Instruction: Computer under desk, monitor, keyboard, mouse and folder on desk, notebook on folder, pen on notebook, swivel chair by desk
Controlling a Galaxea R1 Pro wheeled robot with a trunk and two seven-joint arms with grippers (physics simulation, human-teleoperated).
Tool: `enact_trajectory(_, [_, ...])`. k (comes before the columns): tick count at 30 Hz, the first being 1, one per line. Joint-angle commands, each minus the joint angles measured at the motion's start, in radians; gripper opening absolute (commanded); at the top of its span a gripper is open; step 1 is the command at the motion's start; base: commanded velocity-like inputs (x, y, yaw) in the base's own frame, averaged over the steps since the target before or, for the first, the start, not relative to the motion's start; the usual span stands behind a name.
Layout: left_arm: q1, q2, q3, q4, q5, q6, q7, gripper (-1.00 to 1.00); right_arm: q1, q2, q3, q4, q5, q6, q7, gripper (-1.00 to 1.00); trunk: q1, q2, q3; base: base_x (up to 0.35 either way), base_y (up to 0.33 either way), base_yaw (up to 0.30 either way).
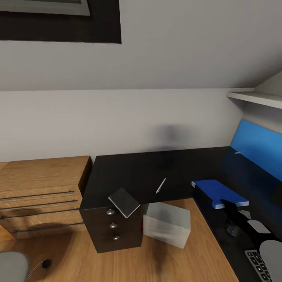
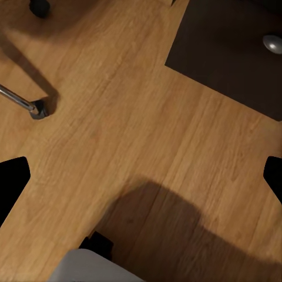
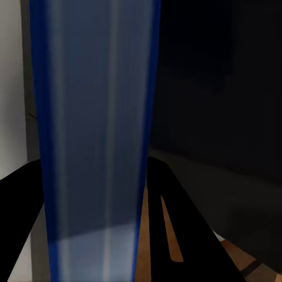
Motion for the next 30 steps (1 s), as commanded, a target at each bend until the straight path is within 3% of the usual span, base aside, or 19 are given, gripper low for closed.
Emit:
enact_trajectory(1, [0.000, 0.000, -0.004, 0.000, 0.010, -0.003, -0.002, 1.00, -0.001, 0.000, -0.006, 0.000, -0.002, 0.006, 0.002, -1.00, 0.004, -0.008, -0.004, 0.000, 0.000, 0.000])
enact_trajectory(19, [0.000, 0.000, -0.004, 0.000, 0.010, -0.003, -0.002, 1.00, -0.001, -0.001, -0.005, 0.000, -0.002, 0.006, 0.003, -1.00, 0.073, -0.134, -0.061, 0.000, 0.000, 0.000])
enact_trajectory(30, [0.000, 0.000, -0.005, 0.000, 0.010, -0.003, -0.002, 1.00, -0.001, -0.002, -0.006, 0.000, -0.002, 0.006, 0.003, -1.00, 0.073, -0.134, -0.061, 0.000, 0.000, 0.000])
